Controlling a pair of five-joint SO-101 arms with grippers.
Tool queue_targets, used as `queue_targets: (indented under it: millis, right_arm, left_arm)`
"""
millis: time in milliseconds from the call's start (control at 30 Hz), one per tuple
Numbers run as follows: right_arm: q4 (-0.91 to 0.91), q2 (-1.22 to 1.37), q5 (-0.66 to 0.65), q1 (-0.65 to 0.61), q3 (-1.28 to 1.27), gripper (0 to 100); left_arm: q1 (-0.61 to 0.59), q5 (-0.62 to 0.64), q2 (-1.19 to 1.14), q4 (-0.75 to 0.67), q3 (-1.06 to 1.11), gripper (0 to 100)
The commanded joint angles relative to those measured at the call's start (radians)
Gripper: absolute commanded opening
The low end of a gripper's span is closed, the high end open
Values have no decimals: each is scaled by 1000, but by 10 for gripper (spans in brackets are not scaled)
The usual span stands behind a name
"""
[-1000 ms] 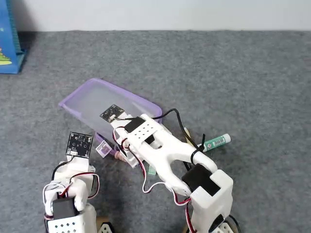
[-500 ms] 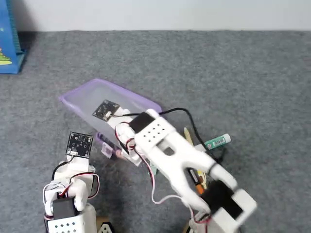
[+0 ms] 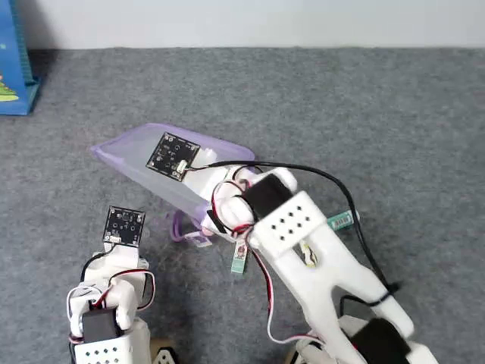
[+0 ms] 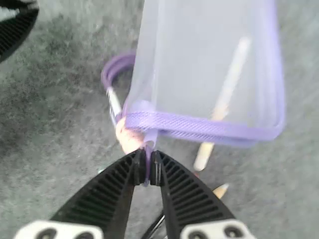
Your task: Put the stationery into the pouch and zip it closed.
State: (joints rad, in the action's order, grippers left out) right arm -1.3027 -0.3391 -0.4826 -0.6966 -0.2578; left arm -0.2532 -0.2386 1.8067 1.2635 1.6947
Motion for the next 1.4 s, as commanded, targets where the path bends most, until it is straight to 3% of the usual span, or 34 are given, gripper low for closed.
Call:
queue_targets:
  millis: [0, 400, 1033, 1367]
  right_arm:
    - [31, -91, -87, 13, 32, 9]
    - [21, -160, -104, 8, 28, 9]
    - [-15, -159, -20, -30, 26, 9]
    - [28, -160, 5, -28, 34, 9]
  left_arm:
    - [5, -5, 14, 3, -12, 14]
    - [5, -5, 14, 3, -12, 14]
    - [8, -5, 14, 3, -12, 14]
    - [0, -3, 15, -115, -137, 15]
